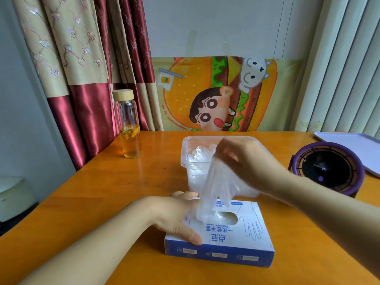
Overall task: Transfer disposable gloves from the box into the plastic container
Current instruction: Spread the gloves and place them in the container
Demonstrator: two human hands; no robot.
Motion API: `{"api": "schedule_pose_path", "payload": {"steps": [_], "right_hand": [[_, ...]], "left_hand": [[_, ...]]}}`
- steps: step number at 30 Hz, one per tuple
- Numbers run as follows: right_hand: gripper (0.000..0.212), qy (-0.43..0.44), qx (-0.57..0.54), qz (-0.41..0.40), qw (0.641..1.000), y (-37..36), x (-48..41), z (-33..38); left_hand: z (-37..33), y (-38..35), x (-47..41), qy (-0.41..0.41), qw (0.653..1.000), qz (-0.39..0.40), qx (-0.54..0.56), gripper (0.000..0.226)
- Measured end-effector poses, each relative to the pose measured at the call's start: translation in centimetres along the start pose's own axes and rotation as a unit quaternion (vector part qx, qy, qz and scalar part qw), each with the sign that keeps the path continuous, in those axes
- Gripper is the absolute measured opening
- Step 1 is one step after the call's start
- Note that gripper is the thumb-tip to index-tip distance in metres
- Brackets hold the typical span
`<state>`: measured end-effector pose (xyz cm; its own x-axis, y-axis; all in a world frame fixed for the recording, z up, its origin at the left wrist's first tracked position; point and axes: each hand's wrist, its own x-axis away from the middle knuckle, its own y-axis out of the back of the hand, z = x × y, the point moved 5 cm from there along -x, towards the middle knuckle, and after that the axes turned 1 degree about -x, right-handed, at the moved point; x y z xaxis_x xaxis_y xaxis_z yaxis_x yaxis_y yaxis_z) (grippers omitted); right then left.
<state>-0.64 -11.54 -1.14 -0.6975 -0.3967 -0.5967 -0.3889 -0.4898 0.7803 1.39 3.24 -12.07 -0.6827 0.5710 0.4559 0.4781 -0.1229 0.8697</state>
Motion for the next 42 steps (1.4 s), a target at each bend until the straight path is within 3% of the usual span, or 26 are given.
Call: {"api": "schedule_pose_path", "payload": {"steps": [2, 5, 8, 11, 14, 16, 18, 21, 22, 23, 26, 27, 28, 30, 34, 36, 38, 40, 42], "right_hand": [[0.008, -0.042, -0.046, -0.074, 0.995, 2.3, -1.0, -0.9], [0.003, -0.079, -0.073, -0.092, 0.990, 4.3, -1.7, -1.7], [0.002, -0.101, -0.095, -0.077, 0.987, 4.7, -1.7, -2.5], [0.003, -0.105, -0.112, -0.058, 0.986, 4.2, -1.5, -2.8], [0.005, -0.101, -0.124, -0.029, 0.987, 3.3, -1.4, -2.6], [0.004, -0.095, -0.133, -0.005, 0.986, 2.7, -1.4, -2.3], [0.004, -0.097, -0.150, 0.015, 0.984, 2.1, -1.3, -2.0], [0.025, -0.142, -0.199, -0.026, 0.969, 2.0, -0.9, -2.8], [0.035, -0.189, -0.250, -0.052, 0.948, 1.9, -0.6, -3.5], [0.043, -0.255, -0.334, -0.071, 0.905, 1.5, -0.1, -4.1], [0.047, -0.420, -0.582, -0.046, 0.695, -1.3, 1.7, -4.6], [0.042, -0.440, -0.622, -0.032, 0.646, -1.9, 2.0, -4.3], [0.038, -0.445, -0.649, -0.023, 0.617, -2.3, 2.1, -3.8], [0.037, -0.423, -0.682, -0.042, 0.595, -2.6, 1.7, -3.1], [0.084, -0.348, -0.661, -0.194, 0.635, -1.4, -0.3, -3.5], [0.074, -0.325, -0.595, -0.275, 0.681, -0.5, -0.8, -3.9], [0.052, -0.292, -0.532, -0.305, 0.734, 0.5, -1.2, -3.8], [0.032, -0.246, -0.504, -0.282, 0.778, 1.1, -2.0, -3.5], [0.034, -0.210, -0.486, -0.230, 0.817, 1.7, -2.8, -3.5]], "left_hand": [[0.3, 0.0, -0.1, 0.010, 1.000, -0.016, 0.013, 0.102], [0.1, 1.0, 0.6, -0.017, 0.994, -0.089, 0.055, 0.098], [0.5, 3.0, 1.2, -0.064, 0.959, -0.160, 0.227, 0.093], [0.1, 4.6, 1.3, -0.166, 0.846, -0.189, 0.470, 0.096], [-1.1, 5.7, 1.3, -0.218, 0.716, -0.173, 0.641, 0.109], [-2.4, 6.5, 1.5, -0.239, 0.650, -0.175, 0.700, 0.093], [-3.6, 7.4, 1.6, -0.237, 0.596, -0.202, 0.740, 0.064], [-3.9, 8.4, 0.9, -0.217, 0.513, -0.258, 0.790, 0.041], [-3.7, 8.8, 0.8, -0.218, 0.486, -0.276, 0.800, 0.039], [-3.5, 9.2, 0.7, -0.219, 0.463, -0.293, 0.807, 0.037], [-3.0, 10.2, 0.7, -0.218, 0.428, -0.325, 0.814, 0.036], [-3.0, 10.4, 0.6, -0.223, 0.427, -0.331, 0.811, 0.036], [-3.1, 10.7, 0.5, -0.232, 0.430, -0.336, 0.805, 0.035], [-3.4, 11.1, 0.5, -0.245, 0.438, -0.349, 0.792, 0.035], [-4.0, 11.6, 0.4, -0.262, 0.458, -0.382, 0.759, 0.039], [-4.3, 11.7, 0.3, -0.270, 0.477, -0.401, 0.734, 0.044], [-3.9, 11.9, 0.2, -0.270, 0.486, -0.428, 0.712, 0.048], [-3.5, 12.5, -0.1, -0.278, 0.492, -0.427, 0.706, 0.055], [-2.9, 13.2, 0.2, -0.294, 0.476, -0.406, 0.722, 0.062]]}}
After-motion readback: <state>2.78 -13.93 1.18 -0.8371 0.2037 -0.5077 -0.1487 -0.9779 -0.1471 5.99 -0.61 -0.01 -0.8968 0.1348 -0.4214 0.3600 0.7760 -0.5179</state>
